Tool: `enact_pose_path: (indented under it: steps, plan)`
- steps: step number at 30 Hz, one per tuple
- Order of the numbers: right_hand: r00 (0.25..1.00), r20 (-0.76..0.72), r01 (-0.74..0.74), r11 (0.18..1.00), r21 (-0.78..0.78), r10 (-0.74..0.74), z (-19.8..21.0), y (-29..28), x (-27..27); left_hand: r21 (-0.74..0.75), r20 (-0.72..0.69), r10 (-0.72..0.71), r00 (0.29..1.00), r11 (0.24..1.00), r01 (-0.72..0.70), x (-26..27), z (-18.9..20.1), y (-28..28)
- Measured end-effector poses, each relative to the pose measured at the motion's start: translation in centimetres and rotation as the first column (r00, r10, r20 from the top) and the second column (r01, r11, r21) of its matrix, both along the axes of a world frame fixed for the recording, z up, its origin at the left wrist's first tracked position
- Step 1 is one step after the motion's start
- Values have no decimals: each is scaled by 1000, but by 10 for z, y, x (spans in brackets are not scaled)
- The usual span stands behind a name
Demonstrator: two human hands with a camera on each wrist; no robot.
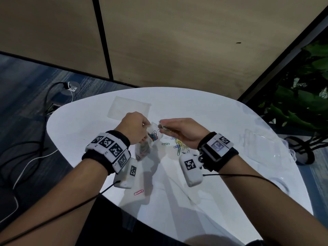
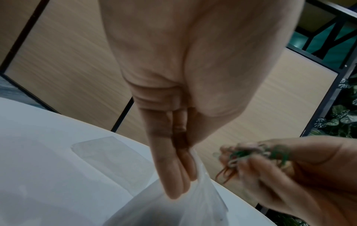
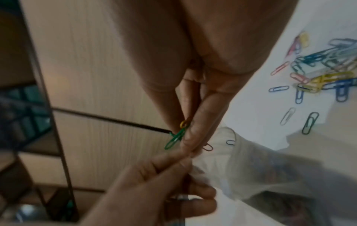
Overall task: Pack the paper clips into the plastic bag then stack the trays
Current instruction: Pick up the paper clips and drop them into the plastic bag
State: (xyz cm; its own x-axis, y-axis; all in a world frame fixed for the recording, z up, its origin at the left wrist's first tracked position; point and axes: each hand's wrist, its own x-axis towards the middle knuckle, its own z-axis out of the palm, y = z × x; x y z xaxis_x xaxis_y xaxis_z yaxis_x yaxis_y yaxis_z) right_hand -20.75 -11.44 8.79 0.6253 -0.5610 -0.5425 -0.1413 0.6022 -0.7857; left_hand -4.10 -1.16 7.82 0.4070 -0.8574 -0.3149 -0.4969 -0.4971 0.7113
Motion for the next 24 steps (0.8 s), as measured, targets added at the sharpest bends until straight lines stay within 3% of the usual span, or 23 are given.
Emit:
enact_pose_path:
  steps: [6, 9, 12, 15, 17, 21, 23, 24]
  plan:
    - [964, -262, -89, 974, -208, 32, -20, 20, 22, -7, -5, -30, 1000, 1000, 30, -4, 0, 1]
    - [939, -334, -200, 922, -332, 84, -26, 24, 27, -7, 2, -36, 999, 999, 36, -4, 1, 2]
    - [877, -479, -365, 684, -631, 26, -28, 28, 27, -7, 1, -34, 999, 999, 34, -4, 2, 2]
    - [816, -577, -534, 423, -732, 33, -27, 31, 29, 8, -8, -59, 998, 998, 59, -5, 4, 4]
    - [792, -608, -589, 345, -731, 65, -23, 31, 29, 11, 1, -57, 998, 998, 57, -4, 5, 5]
    - [901, -429, -417, 141, -898, -67, -8, 32, 10, 19, -41, 26, 999, 1000, -25, 8, 9, 9]
    - [882, -466, -470, 55, -881, 66, -16, 45, -8, 22, -44, 55, 997, 998, -54, 17, 10, 11]
    - [827, -534, -542, -2, -840, 176, -27, 57, -17, 25, -45, 64, 997, 998, -63, 21, 10, 13]
